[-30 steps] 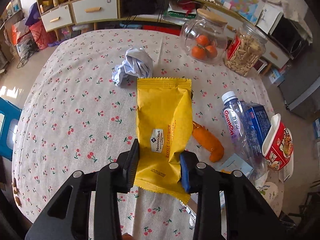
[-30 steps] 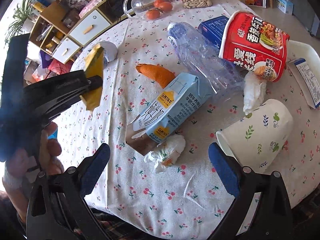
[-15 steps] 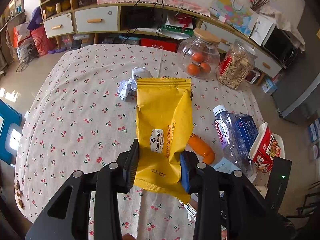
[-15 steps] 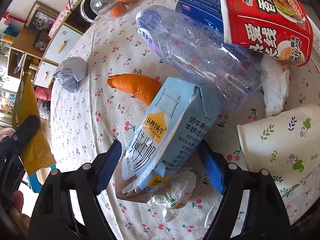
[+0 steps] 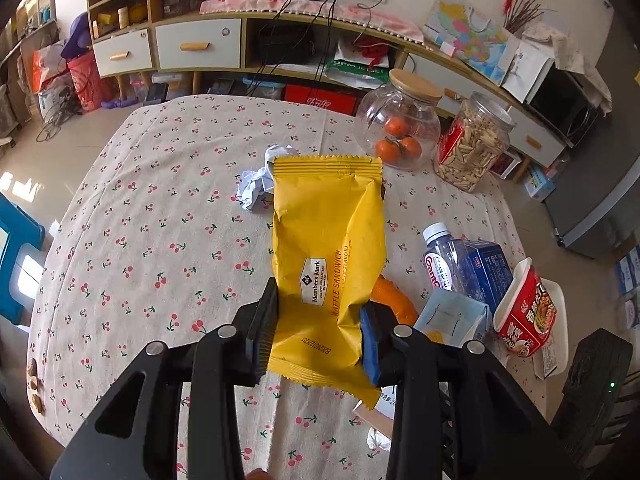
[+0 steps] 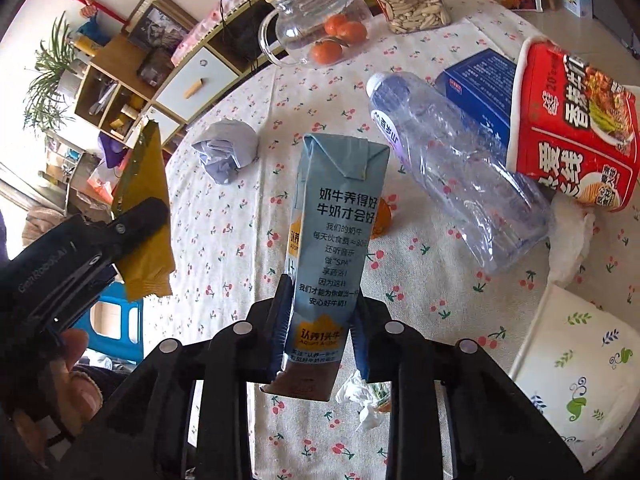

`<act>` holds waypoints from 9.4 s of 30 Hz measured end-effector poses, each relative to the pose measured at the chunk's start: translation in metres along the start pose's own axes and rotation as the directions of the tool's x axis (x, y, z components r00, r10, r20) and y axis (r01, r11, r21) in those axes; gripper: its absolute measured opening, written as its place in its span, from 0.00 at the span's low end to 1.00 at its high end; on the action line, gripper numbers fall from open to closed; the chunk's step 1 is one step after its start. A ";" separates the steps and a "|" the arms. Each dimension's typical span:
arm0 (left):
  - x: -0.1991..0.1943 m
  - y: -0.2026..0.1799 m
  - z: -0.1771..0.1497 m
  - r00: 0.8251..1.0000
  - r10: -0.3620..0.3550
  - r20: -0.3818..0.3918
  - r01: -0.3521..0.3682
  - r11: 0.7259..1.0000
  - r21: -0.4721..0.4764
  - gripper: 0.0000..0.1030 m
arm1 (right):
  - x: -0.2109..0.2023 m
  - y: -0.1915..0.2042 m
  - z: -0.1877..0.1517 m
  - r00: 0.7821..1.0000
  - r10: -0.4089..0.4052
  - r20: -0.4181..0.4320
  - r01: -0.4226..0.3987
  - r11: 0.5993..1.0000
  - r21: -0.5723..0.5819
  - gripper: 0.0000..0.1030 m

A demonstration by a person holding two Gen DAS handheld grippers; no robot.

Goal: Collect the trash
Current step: 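Grasp and lift the blue-and-white milk carton with the right gripper while the left holds the bag, then drop the milk carton into the white bin with the right gripper while the left carries the bag, then lower the yellow snack bag into the white bin and open the left gripper, then reach the left gripper to the crumpled white paper ball and grasp it, then grasp the orange peel with the right gripper while the left holds the paper ball, then carry the orange peel to the white bin and open the right gripper, then carry the paper ball over the white bin and open the left gripper, then reach the left gripper to the clear plastic wrapper and grasp it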

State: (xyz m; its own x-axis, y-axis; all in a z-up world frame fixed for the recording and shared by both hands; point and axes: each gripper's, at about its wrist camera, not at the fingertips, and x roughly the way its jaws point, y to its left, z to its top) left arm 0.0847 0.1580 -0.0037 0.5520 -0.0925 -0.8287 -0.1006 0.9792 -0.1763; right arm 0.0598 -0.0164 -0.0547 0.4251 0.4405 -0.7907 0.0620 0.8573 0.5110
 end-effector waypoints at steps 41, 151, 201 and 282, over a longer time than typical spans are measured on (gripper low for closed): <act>0.034 -0.264 -0.024 0.964 -0.265 0.003 0.255 0.931 0.260 0.35 | -0.192 -0.269 0.113 0.596 -0.712 0.372 0.652 0.699 0.294 0.84; -0.024 0.038 -0.006 0.976 0.194 0.096 -0.178 0.971 -0.159 0.50 | 0.084 0.030 0.027 0.944 -0.321 -0.074 0.199 0.734 -0.649 0.22; -0.018 -0.176 -0.030 0.972 -0.082 0.221 0.061 0.993 0.098 0.50 | -0.158 -0.191 0.092 0.700 -0.541 0.466 0.595 0.803 0.039 0.21; 0.036 -0.114 -0.105 0.965 0.152 -0.214 -0.063 0.925 0.374 0.75 | -0.120 -0.126 0.028 0.937 -0.290 0.192 0.348 0.809 -0.473 0.93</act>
State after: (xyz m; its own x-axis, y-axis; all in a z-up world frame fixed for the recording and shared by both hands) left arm 0.0290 0.0241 -0.0692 0.3402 0.0211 -0.9401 0.1818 0.9794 0.0877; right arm 0.0262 -0.1850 -0.0148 0.5538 0.1130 -0.8249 -0.2296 0.9731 -0.0208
